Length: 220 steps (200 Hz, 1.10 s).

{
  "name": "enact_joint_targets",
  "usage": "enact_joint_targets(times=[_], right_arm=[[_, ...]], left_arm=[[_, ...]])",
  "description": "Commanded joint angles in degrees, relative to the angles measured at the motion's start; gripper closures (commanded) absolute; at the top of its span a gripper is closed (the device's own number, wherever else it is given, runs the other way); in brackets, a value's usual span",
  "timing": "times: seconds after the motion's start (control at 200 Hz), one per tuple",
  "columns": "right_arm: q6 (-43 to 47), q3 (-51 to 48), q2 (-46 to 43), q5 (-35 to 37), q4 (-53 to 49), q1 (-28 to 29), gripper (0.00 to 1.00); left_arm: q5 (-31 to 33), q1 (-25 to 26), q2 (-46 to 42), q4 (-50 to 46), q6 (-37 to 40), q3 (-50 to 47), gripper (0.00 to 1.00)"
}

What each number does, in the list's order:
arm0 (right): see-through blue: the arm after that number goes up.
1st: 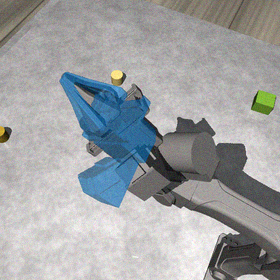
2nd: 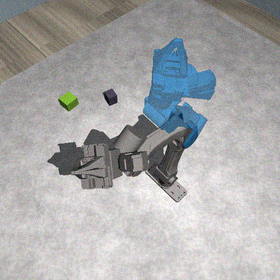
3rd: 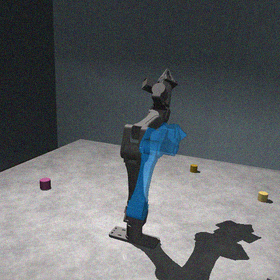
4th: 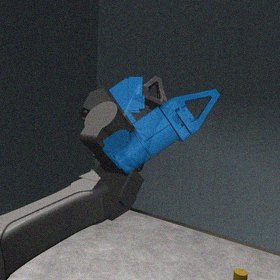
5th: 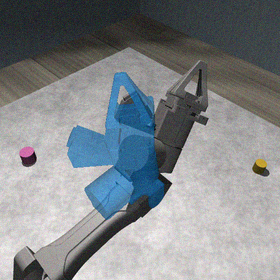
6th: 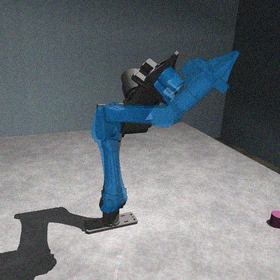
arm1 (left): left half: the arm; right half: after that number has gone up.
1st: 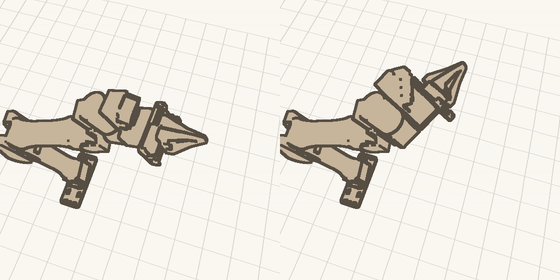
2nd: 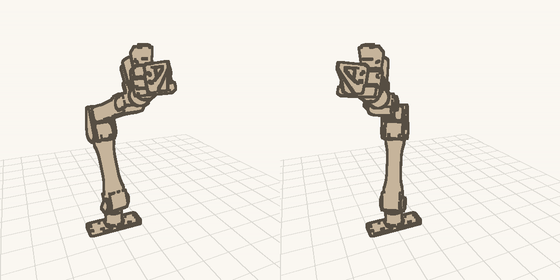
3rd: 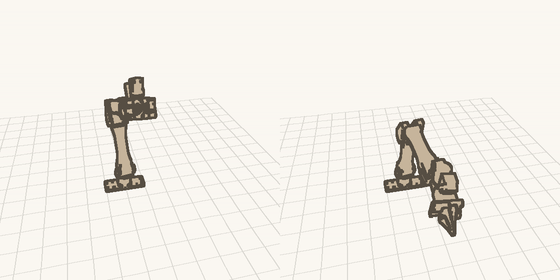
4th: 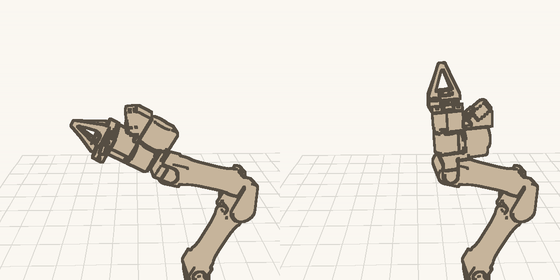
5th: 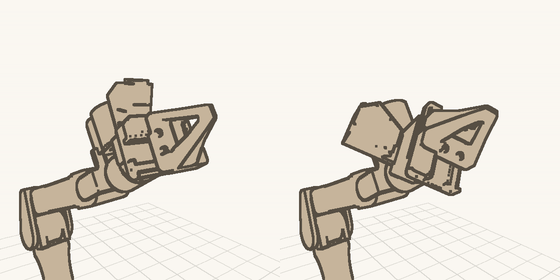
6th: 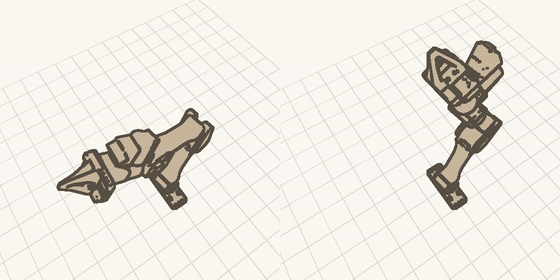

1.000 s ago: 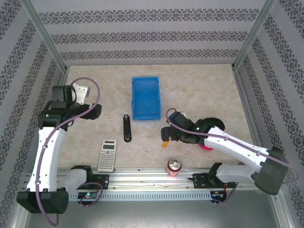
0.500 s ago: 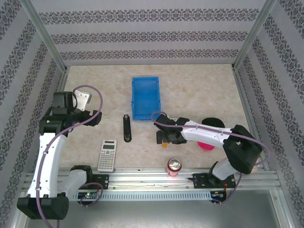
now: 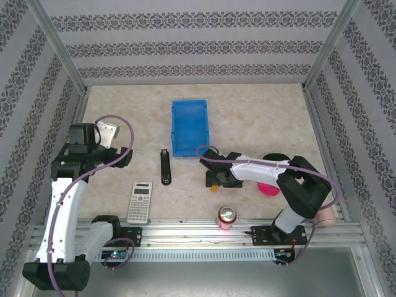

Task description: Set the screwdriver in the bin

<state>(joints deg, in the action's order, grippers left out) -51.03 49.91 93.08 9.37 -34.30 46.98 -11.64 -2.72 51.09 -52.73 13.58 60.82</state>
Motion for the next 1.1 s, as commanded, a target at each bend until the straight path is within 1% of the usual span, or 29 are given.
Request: enact_joint_targets(times=[0.0,0.06,0.155,0.295,0.375,0.475,0.52,0.709,0.779,0.859,0.939,1.034,1.094], right_arm=[[-1.01,-2.54,-1.89,1.52,-0.53,-1.11,0.10],[-0.52,-3.65,-2.77,1.01,-0.28,-1.96,0.14],[0.04,-3.51,-3.66,2.44,-2.48,-2.16,0.14],[0.98,-4.43,-5.05,1.25,-1.63,-2.41,0.17],[1.62,-5.14,-5.52,0.37,-0.56,-2.33,0.23],[2.56,-5.44,-5.30,-1.07,-0.02,-2.26,0.27],[3.02,-5.45,-4.91,-1.67,-0.04,-2.18,0.31],[3.64,-5.40,-3.48,-2.40,-0.24,-1.29,0.33],[4.22,-5.05,-2.93,-2.35,-0.77,-0.81,0.40],[3.99,-4.74,-3.14,-0.49,-1.72,0.47,0.41],[3.68,-5.25,-3.77,-0.49,-1.23,0.74,0.43],[3.66,-5.69,-4.67,-0.58,-0.68,0.74,0.52],[3.83,-5.70,-5.21,-0.54,-0.93,0.73,0.55]], left_arm=[[1.34,-0.09,-2.42,1.95,-0.60,-0.70,0.01],[0.89,-0.09,-2.91,1.98,-0.58,-0.72,0.01],[-0.13,-0.09,-2.51,1.11,-0.77,-0.29,0.01],[-1.24,-0.09,-1.46,0.61,-1.19,0.24,0.01],[-1.87,-0.09,-1.17,0.70,-1.28,-0.02,0.01],[-2.42,-0.09,-0.95,0.85,-1.54,-0.65,0.01],[-2.51,-0.09,-0.99,0.91,-1.56,-0.70,0.01],[-1.28,-0.09,-0.81,1.51,-0.67,0.94,0.01],[-1.70,-0.09,-0.42,1.08,-0.58,1.82,0.01],[-2.20,-0.09,-0.07,0.72,-0.50,2.39,0.01],[-1.46,-0.09,-0.02,1.34,0.26,2.84,0.01],[-0.51,-0.09,0.46,2.36,0.65,3.81,0.01],[-1.39,-0.09,1.19,2.13,0.37,4.89,0.01]])
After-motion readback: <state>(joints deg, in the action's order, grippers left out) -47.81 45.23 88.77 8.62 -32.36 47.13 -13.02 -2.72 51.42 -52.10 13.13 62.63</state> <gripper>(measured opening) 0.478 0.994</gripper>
